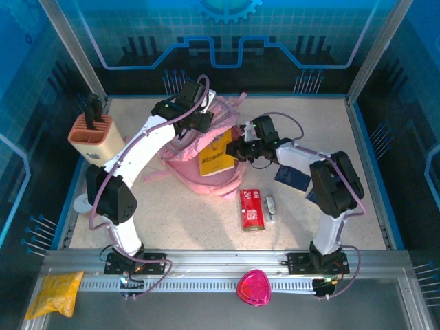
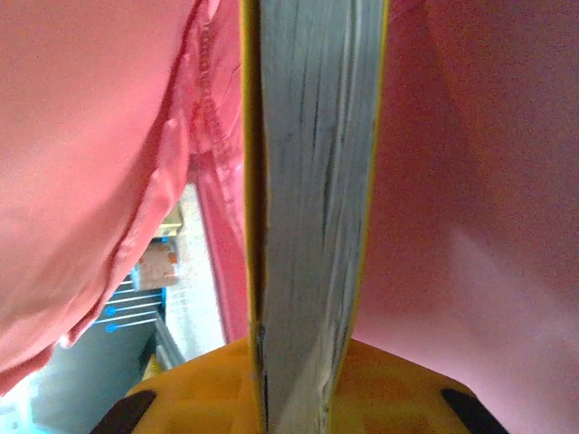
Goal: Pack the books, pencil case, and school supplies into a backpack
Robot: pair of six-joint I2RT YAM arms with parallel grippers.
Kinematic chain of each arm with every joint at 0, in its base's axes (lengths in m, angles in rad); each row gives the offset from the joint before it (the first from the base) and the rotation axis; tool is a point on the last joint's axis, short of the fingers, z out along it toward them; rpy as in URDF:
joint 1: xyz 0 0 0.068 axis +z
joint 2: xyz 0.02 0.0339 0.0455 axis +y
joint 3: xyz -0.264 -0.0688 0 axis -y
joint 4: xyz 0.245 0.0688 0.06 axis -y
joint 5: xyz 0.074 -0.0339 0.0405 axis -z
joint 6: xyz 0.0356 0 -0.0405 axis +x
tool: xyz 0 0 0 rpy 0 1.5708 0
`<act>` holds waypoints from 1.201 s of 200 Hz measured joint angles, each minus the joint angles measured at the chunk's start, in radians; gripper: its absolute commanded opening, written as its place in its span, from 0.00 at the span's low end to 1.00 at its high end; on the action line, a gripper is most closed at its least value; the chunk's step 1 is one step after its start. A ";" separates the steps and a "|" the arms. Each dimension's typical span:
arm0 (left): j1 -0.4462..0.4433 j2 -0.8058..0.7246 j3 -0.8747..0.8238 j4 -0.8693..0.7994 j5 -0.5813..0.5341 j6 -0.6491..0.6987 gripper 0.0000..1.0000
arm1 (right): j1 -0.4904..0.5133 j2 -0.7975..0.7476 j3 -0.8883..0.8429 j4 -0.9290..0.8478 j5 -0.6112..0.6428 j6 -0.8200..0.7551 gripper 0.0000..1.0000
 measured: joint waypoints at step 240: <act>0.006 -0.006 -0.066 0.069 0.042 -0.010 0.00 | 0.130 0.043 0.026 -0.198 0.330 -0.243 0.17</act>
